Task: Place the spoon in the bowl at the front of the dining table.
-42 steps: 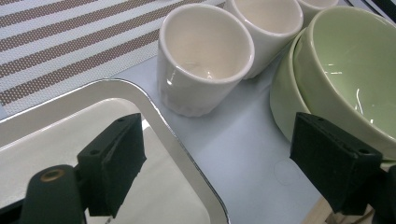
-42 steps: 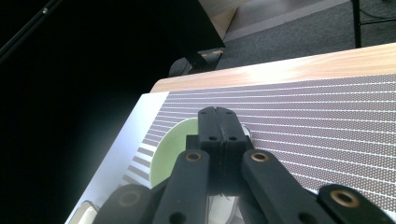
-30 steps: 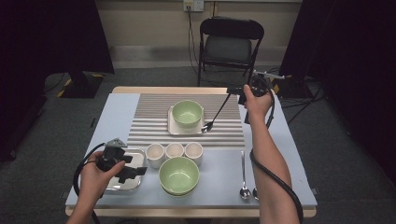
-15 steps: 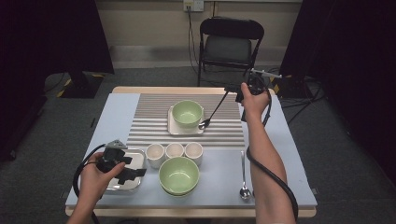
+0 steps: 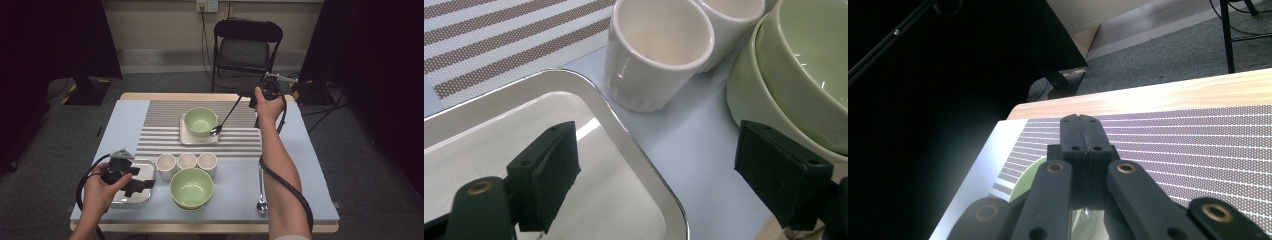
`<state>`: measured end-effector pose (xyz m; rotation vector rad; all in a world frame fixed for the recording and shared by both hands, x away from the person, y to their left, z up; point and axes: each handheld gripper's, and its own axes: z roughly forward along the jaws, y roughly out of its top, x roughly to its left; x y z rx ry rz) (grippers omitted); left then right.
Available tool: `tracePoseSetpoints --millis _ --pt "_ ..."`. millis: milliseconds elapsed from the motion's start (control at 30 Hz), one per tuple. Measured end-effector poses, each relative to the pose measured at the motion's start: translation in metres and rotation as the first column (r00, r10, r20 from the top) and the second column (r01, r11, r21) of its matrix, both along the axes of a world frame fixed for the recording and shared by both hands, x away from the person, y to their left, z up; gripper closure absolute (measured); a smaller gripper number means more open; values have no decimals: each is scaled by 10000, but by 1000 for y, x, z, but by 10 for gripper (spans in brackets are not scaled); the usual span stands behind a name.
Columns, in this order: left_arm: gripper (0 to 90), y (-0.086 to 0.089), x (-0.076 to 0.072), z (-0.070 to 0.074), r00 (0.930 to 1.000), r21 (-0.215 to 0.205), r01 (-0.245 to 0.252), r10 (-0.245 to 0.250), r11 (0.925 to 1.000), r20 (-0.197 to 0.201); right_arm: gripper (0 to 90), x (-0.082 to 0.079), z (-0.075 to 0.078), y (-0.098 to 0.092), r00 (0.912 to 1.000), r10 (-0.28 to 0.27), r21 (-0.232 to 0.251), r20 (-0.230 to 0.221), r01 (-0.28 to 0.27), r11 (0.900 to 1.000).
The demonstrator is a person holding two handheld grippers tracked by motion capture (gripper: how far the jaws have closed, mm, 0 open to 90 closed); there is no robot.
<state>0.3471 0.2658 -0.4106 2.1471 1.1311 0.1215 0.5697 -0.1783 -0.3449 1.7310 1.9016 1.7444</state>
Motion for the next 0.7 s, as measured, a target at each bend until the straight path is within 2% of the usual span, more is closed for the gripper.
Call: tracePoseSetpoints --millis 67,700 --pt "174 0 0 -2 10000 -147 4 -5 9999 -60 900 2 0 2 10000 -8 42 54 8 10000" --pt "174 2 0 0 10000 -138 -59 59 9999 40 900 7 1 7 9996 -232 126 186 230 9997"
